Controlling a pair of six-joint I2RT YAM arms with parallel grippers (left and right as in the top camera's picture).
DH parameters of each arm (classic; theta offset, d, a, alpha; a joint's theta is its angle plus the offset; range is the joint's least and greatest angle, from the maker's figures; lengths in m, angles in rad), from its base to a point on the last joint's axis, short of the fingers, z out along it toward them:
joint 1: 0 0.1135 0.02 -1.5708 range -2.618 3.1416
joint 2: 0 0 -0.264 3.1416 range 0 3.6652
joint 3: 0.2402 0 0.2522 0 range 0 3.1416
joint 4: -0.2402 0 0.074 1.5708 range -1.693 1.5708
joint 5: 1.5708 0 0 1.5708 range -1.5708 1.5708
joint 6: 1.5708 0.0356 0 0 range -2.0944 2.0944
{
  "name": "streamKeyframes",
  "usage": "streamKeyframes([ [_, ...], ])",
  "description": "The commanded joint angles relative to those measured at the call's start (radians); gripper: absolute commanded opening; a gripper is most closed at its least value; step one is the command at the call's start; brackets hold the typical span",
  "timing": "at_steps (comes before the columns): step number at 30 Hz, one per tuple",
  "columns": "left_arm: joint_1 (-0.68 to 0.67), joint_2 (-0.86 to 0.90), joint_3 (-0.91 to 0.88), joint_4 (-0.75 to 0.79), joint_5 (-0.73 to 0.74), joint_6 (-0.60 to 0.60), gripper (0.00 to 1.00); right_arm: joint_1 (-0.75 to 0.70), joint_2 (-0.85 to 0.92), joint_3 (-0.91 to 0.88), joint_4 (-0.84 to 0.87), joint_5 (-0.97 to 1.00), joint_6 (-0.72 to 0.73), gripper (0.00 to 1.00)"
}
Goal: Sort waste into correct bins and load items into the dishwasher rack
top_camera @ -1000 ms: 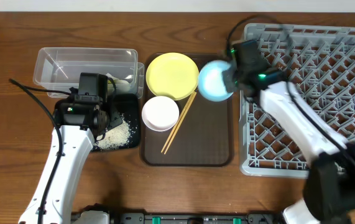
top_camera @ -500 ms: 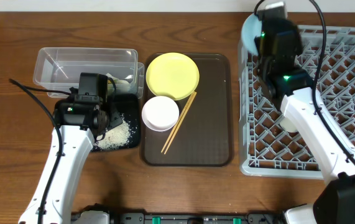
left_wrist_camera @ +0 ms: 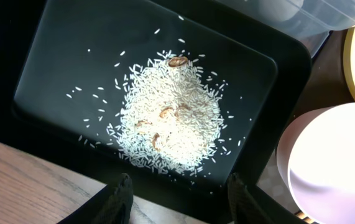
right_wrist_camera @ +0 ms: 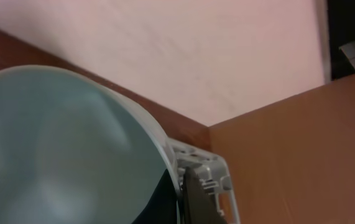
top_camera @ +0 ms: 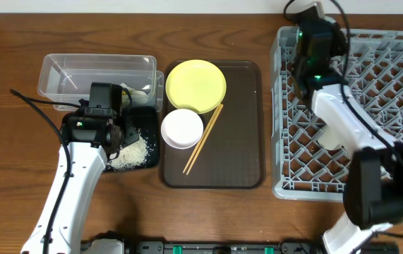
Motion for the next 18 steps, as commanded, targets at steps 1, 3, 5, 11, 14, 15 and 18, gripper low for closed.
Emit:
streamKeyframes([
  [1, 0.005, -0.007, 0.010, -0.003, -0.015, -0.013, 0.52, -0.010, 0.043, 0.008, 0.035, 0.079, -0.019, 0.01],
  [3, 0.005, -0.007, 0.010, -0.003, -0.015, -0.013, 0.52, -0.008, 0.061, 0.008, 0.041, 0.092, -0.018, 0.01],
  [5, 0.005, -0.007, 0.010, -0.003, -0.015, -0.013, 0.52, -0.005, 0.076, 0.008, 0.040, 0.104, -0.018, 0.01],
  [11, 0.005, -0.007, 0.010, -0.002, -0.015, -0.013, 0.52, -0.002, 0.091, 0.007, 0.026, 0.123, 0.002, 0.01],
  [14, 0.005, -0.007, 0.010, -0.003, -0.015, -0.013, 0.52, 0.010, 0.091, 0.007, 0.008, 0.122, 0.011, 0.01],
  [15, 0.005, -0.007, 0.010, -0.003, -0.015, -0.013, 0.52, 0.017, 0.091, 0.007, -0.005, 0.122, 0.013, 0.01],
  [18, 0.005, -0.007, 0.010, -0.003, -0.015, -0.013, 0.53, 0.035, 0.091, 0.007, -0.048, 0.122, 0.051, 0.01],
])
